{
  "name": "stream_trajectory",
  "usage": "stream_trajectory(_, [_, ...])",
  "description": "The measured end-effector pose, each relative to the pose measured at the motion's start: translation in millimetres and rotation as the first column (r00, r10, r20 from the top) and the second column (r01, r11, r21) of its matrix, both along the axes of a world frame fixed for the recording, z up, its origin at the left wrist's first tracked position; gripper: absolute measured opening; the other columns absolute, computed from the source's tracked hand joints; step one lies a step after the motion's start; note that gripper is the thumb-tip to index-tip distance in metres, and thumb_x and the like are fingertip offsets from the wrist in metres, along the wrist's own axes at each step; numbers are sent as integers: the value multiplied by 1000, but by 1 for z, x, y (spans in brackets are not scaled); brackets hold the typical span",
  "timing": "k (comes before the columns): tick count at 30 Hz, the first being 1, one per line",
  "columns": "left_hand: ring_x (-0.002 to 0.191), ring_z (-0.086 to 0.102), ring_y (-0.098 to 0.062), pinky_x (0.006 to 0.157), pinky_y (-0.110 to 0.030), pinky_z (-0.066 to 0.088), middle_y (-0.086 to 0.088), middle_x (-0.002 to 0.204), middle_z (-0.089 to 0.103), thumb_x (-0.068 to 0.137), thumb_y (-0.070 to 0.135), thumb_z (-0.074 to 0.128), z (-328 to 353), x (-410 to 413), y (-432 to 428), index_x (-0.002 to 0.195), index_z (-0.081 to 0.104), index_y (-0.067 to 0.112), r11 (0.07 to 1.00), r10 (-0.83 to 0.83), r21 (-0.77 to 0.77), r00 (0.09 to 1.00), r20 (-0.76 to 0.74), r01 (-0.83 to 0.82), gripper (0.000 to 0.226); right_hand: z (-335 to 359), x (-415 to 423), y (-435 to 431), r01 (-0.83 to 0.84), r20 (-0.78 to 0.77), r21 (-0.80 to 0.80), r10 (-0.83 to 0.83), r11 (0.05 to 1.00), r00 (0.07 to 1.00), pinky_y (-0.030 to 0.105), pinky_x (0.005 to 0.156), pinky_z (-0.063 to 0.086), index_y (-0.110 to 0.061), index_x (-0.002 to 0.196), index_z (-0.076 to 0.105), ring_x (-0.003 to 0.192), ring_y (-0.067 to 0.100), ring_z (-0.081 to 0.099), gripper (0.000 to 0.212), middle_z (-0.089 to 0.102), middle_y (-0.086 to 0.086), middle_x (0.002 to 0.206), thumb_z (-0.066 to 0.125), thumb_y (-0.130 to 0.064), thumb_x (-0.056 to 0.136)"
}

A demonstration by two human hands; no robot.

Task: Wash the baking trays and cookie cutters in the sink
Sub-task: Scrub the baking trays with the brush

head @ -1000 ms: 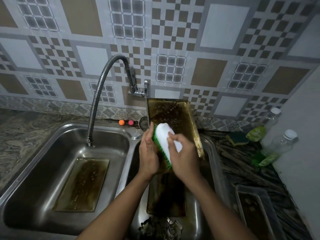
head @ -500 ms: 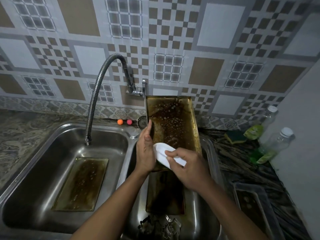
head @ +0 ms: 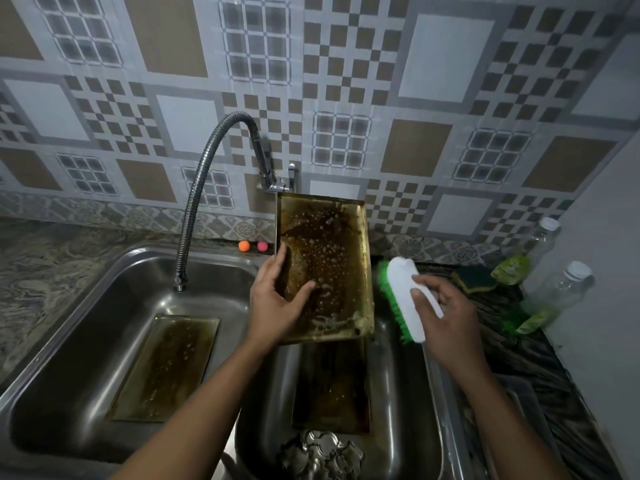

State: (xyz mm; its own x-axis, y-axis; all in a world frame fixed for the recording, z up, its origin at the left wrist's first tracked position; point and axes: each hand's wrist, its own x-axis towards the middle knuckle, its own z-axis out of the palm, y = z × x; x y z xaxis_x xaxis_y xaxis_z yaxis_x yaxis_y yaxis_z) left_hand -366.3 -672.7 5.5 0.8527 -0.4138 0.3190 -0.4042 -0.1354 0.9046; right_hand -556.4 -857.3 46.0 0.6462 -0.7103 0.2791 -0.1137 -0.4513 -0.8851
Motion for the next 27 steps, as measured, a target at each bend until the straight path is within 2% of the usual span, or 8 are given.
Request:
stream_trajectory(3, [120,45,10,105,-13,41,5,134,48,79,17,81,-5,1,7,150,36,29,999,-8,34,996,89,5,85,-1,14,-12,21,-47,69,-18,997,999,11,58,47,-29,101,68,74,-2,63,19,68,-3,95,55,-16,98])
stream_trajectory(6, [122,45,8,106,-17,42,4,133,48,78,14,81,-4,1,10,148,36,32,1000,-10,19,988,156,7,85,-7,34,-20,-18,-132,156,39,988,990,14,63,49,-29,110,67,74,3,68,19,69,8,100,56,-21,97])
stream_trajectory(9, [121,47,5,105,-18,43,0,131,49,78,15,81,0,3,9,149,39,26,1000,-21,18,961,275,16,83,-10,49,-24,-103,-208,223,150,969,967,27,80,56,-26,129,60,94,5,67,40,62,-5,124,63,-38,91])
stream_trajectory(12, [120,51,-5,103,-18,44,-5,129,51,78,14,82,6,7,4,148,41,17,999,-39,5,943,330,40,81,-7,57,-25,-205,-251,206,254,957,934,42,92,54,-37,125,60,101,6,66,52,66,-19,116,67,-59,79])
stream_trajectory(15, [126,40,9,106,-8,33,-2,136,46,79,16,81,10,11,-1,150,38,16,998,-38,61,939,341,18,83,-1,59,-24,-219,-216,234,270,947,938,47,94,53,-33,116,65,98,8,69,32,72,-13,108,68,-43,86])
stream_trajectory(17, [128,33,7,112,-12,27,-3,144,37,80,20,80,11,15,-5,153,31,24,992,-42,127,957,287,5,87,-1,59,-24,-194,-195,270,251,943,948,47,95,52,-30,118,63,101,9,69,37,73,-10,106,71,-42,83])
stream_trajectory(21, [140,25,-23,113,-48,33,-5,154,22,80,34,78,16,11,-20,151,30,32,951,84,255,942,326,-173,86,-6,59,-14,-126,-208,262,184,957,961,43,89,56,-30,118,63,93,8,71,40,74,-7,102,76,-38,81])
stream_trajectory(27, [150,11,-12,117,-37,22,3,161,13,98,31,54,41,-23,-50,148,31,44,945,-295,188,947,129,269,57,-10,66,17,-45,-166,-27,40,999,985,17,81,46,-18,115,68,102,12,62,33,64,-5,112,74,-16,83])
